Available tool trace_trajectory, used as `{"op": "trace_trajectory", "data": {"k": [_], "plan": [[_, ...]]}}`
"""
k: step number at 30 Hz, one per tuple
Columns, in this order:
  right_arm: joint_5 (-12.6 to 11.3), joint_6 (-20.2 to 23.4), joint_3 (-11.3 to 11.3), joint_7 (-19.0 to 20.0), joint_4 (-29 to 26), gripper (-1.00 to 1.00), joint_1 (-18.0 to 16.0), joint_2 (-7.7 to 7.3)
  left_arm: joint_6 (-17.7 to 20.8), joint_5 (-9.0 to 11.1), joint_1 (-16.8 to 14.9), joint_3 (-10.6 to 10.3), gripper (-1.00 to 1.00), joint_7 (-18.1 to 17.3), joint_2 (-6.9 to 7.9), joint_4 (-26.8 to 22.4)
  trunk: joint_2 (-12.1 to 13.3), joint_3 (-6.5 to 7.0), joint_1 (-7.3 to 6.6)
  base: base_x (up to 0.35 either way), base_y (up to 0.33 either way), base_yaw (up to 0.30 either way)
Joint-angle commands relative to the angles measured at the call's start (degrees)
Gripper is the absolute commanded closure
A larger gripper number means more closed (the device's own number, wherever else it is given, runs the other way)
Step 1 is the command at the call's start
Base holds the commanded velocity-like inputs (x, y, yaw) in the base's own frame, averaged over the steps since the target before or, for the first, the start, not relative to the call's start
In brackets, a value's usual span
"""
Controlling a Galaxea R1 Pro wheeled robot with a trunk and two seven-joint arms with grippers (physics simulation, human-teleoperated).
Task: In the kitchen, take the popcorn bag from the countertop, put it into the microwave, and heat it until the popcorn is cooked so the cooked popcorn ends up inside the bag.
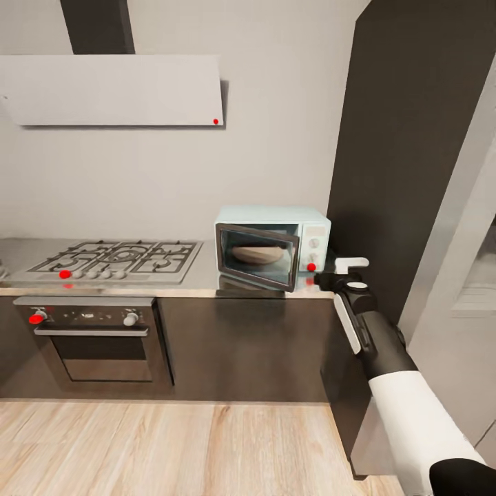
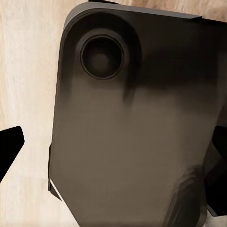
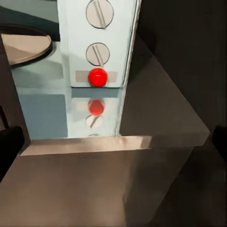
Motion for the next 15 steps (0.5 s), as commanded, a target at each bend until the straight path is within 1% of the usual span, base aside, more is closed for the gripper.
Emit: {"op": "trace_trajectory", "data": {"k": [1,5,7,15], "plan": [[-0.16,0.29,-0.15,-0.33,-0.03,-1.0,-0.04,-0.19,-0.1,0.39,0.01,0.08,-1.0,0.02,-0.01,-0.05,-0.03,-0.05,0.0,0.0,0.0,0.0],[-0.07,0.28,-0.53,-0.35,0.01,-1.0,-0.04,-0.38,-0.1,0.41,0.01,0.06,-1.0,0.02,-0.01,-0.05,-0.03,-0.05,0.0,0.002,0.0,0.0],[-0.13,0.27,-0.58,-0.4,0.01,-1.0,-0.04,-0.38,-0.1,0.41,0.01,0.05,-1.0,0.02,-0.01,-0.05,-0.03,-0.05,0.0,0.09,0.0,0.0],[-0.18,0.19,-0.6,-0.51,0.1,-1.0,-0.04,-0.38,-0.1,0.4,0.01,0.08,-1.0,0.02,-0.01,-0.05,-0.03,-0.05,0.0,0.233,0.0,0.0]]}}
